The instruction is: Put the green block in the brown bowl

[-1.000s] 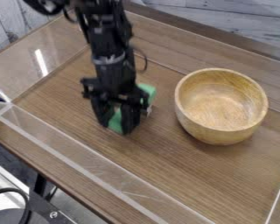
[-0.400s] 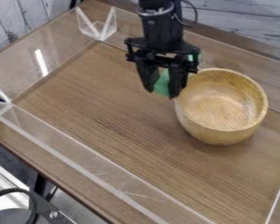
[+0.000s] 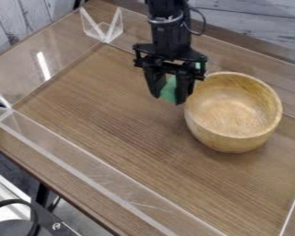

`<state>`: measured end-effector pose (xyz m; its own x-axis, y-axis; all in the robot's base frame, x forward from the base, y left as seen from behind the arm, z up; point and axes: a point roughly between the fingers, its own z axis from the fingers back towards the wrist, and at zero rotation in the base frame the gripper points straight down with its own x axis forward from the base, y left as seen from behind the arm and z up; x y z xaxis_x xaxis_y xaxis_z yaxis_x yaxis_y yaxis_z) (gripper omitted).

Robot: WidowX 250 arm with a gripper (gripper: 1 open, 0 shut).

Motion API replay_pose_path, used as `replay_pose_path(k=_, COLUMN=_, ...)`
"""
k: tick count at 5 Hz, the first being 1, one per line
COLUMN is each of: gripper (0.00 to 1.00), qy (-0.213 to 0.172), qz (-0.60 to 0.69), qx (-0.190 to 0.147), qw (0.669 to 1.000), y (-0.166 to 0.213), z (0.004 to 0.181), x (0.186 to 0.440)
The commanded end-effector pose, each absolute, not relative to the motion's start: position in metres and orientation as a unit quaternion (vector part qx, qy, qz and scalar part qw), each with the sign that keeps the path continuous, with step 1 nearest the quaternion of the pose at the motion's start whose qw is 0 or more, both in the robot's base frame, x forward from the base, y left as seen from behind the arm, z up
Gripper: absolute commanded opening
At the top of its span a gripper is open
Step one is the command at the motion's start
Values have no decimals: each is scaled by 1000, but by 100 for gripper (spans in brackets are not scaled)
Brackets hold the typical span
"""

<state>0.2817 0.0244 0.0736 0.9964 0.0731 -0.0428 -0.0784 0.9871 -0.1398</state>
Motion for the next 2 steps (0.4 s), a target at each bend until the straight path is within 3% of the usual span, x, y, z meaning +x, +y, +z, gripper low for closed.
replay_pose_path(k=1, gripper=0, qy=-8, qz=44, qx=-60, qw=997, y=37, z=80, x=297)
replay_pose_path(k=2, gripper=0, qy=-5, qz=54, qx=-53, qw=997, y=48, z=71, x=303)
